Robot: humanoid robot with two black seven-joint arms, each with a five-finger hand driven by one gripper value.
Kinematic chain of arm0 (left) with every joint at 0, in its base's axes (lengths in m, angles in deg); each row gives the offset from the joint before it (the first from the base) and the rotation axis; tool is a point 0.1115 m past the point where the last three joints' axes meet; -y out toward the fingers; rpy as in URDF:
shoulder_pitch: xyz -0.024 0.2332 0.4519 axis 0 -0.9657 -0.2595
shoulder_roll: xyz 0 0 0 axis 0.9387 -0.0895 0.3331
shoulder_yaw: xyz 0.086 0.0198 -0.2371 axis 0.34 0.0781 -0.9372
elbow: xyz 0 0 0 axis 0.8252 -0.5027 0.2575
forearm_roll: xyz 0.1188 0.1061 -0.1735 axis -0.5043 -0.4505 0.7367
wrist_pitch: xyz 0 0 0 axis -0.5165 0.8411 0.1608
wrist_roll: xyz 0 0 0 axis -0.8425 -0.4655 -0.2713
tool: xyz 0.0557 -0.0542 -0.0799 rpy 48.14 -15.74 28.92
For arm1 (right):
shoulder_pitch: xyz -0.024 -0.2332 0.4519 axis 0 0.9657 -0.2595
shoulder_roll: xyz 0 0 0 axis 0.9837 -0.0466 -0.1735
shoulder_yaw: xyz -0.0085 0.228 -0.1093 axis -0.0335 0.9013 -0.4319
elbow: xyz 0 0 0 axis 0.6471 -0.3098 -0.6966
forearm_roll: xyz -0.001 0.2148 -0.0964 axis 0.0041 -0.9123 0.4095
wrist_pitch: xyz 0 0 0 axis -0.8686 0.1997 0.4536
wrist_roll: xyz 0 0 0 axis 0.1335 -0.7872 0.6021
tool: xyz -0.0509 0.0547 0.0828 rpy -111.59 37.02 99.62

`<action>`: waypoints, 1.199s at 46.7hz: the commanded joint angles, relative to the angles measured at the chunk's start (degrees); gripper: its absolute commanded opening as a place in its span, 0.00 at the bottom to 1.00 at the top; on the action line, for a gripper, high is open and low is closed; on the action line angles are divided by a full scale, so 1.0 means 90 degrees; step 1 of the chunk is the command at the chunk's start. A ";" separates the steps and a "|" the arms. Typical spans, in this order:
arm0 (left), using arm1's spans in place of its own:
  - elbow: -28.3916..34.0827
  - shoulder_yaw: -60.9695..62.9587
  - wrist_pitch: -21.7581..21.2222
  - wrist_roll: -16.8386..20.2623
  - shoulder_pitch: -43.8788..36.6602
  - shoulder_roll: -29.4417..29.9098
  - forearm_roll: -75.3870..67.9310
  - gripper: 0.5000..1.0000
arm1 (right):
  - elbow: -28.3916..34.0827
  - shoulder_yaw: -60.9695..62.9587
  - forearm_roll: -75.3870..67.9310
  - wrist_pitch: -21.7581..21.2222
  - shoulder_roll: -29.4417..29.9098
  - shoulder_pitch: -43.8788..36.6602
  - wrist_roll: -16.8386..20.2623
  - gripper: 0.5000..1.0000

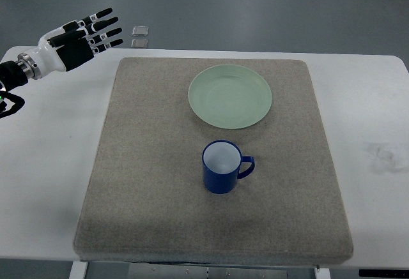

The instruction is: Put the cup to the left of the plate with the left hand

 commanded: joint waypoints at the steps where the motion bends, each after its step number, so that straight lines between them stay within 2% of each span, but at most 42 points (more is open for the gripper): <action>1: -0.0008 0.0000 0.0000 0.0001 0.0000 -0.0018 0.0002 1.00 | 0.0000 0.0000 0.0000 0.0000 0.0000 -0.0002 0.0000 0.86; 23: 0.0109 0.0000 0.0000 0.0001 0.0137 0.0031 0.0119 1.00 | 0.0000 0.0000 0.0000 0.0000 0.0000 -0.0002 0.0000 0.86; 38: 0.0333 0.0000 0.0000 0.0050 0.0137 0.0021 -0.0388 1.00 | 0.0000 0.0000 0.0000 0.0000 0.0000 0.0008 0.0000 0.86; 43: 0.0295 -0.0068 0.0000 0.0274 0.0098 -0.0028 -0.0905 1.00 | 0.0000 0.0000 0.0000 0.0000 0.0000 -0.0002 0.0000 0.86; 50: 0.0109 -0.0136 0.0000 0.0840 0.0010 -0.0057 -0.1715 1.00 | 0.0000 0.0000 0.0000 0.0000 0.0000 -0.0001 0.0000 0.86; 56: -0.0447 -0.0253 0.0000 0.1153 -0.0185 0.0001 -0.2458 1.00 | 0.0000 0.0000 0.0000 0.0000 0.0000 0.0008 0.0000 0.86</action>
